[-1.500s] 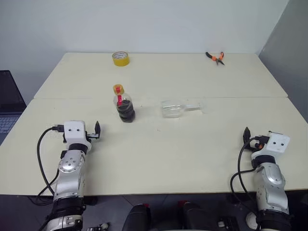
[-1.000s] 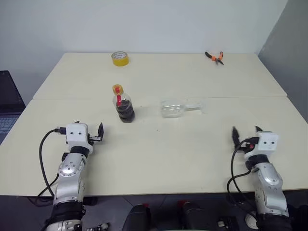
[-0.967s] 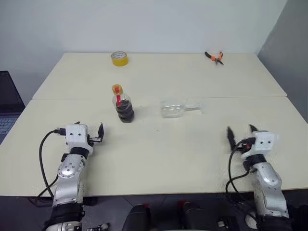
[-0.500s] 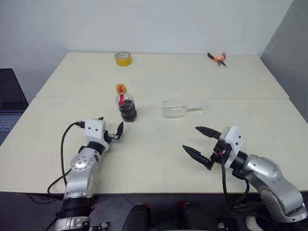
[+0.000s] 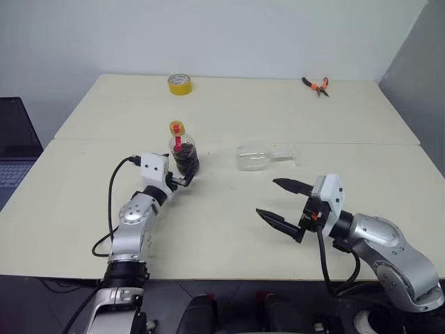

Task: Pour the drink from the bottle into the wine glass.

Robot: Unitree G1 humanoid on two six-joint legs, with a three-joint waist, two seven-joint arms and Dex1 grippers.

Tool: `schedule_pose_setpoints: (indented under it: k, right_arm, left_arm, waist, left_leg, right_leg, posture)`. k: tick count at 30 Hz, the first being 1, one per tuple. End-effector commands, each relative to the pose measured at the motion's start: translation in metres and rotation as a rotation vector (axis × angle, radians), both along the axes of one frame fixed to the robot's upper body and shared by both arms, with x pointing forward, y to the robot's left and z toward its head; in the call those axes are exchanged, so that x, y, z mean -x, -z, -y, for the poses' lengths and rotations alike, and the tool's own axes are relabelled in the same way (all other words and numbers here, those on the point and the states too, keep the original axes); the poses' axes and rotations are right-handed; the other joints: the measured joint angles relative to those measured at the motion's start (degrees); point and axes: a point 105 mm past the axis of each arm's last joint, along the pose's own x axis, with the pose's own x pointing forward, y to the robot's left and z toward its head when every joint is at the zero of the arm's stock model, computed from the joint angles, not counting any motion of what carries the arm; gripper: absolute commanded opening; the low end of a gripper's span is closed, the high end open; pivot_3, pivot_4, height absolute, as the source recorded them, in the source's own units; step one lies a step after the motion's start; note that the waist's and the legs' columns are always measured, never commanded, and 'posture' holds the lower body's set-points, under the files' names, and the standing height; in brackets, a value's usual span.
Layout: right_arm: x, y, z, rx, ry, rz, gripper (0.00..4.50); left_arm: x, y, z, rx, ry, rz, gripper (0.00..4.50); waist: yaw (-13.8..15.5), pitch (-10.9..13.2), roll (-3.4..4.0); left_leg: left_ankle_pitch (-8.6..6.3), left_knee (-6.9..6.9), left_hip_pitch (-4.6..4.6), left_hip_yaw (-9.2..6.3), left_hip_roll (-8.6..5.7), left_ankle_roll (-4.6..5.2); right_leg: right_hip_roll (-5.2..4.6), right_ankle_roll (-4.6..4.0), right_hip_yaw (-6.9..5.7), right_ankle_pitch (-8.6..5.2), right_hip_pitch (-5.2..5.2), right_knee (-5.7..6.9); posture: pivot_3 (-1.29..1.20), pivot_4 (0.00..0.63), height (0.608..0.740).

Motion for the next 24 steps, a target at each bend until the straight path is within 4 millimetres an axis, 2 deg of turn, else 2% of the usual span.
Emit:
schedule_pose_setpoints:
  k: [1, 10, 18, 21, 24]
  right_arm:
    - [0.006, -0.009, -0.006, -0.004, -0.043, 0.040, 4.50]
    - [0.006, -0.011, -0.009, -0.004, -0.054, 0.047, 4.50]
    - [0.005, -0.012, -0.009, -0.008, -0.044, 0.051, 4.50]
    - [0.004, -0.015, -0.009, -0.016, -0.034, 0.062, 4.50]
    - [0.003, -0.019, -0.009, -0.026, -0.029, 0.072, 4.50]
  left_arm:
    - [-0.011, -0.010, 0.005, 0.010, -0.012, 0.039, 4.49]
    - [-0.031, -0.013, 0.023, 0.045, 0.007, 0.048, 4.49]
    - [-0.037, -0.015, 0.028, 0.064, 0.021, 0.055, 4.49]
    - [-0.038, -0.015, 0.028, 0.071, 0.023, 0.060, 3.89]
    - [-0.036, -0.017, 0.030, 0.065, 0.032, 0.070, 2.97]
  waist:
    - [0.0, 0.0, 0.00]
    - [0.2, 0.0, -0.02]
    - [0.2, 0.0, -0.03]
    - [0.3, 0.0, -0.03]
    - [0.3, 0.0, -0.04]
  left_leg:
    - [0.00, 0.00, 0.00, -0.01, -0.01, 0.00]
    - [0.00, 0.01, -0.03, -0.03, -0.03, 0.00]
    - [0.01, 0.02, -0.03, -0.04, -0.03, 0.00]
    - [0.01, 0.02, -0.03, -0.04, -0.03, -0.01]
    - [0.01, 0.02, -0.03, -0.04, -0.03, -0.01]
  right_leg:
    - [0.00, 0.00, -0.01, 0.00, 0.00, 0.00]
    - [-0.01, 0.00, -0.04, 0.00, 0.00, 0.00]
    - [-0.01, 0.00, -0.05, 0.00, 0.00, -0.01]
    - [-0.01, 0.00, -0.05, 0.00, 0.00, 0.00]
    - [-0.01, 0.00, -0.05, 0.00, 0.00, 0.00]
  posture:
    - [0.00, 0.150, 0.740]
    - [0.00, 0.150, 0.740]
    - [0.00, 0.150, 0.740]
    - [0.00, 0.150, 0.740]
    - [0.00, 0.150, 0.740]
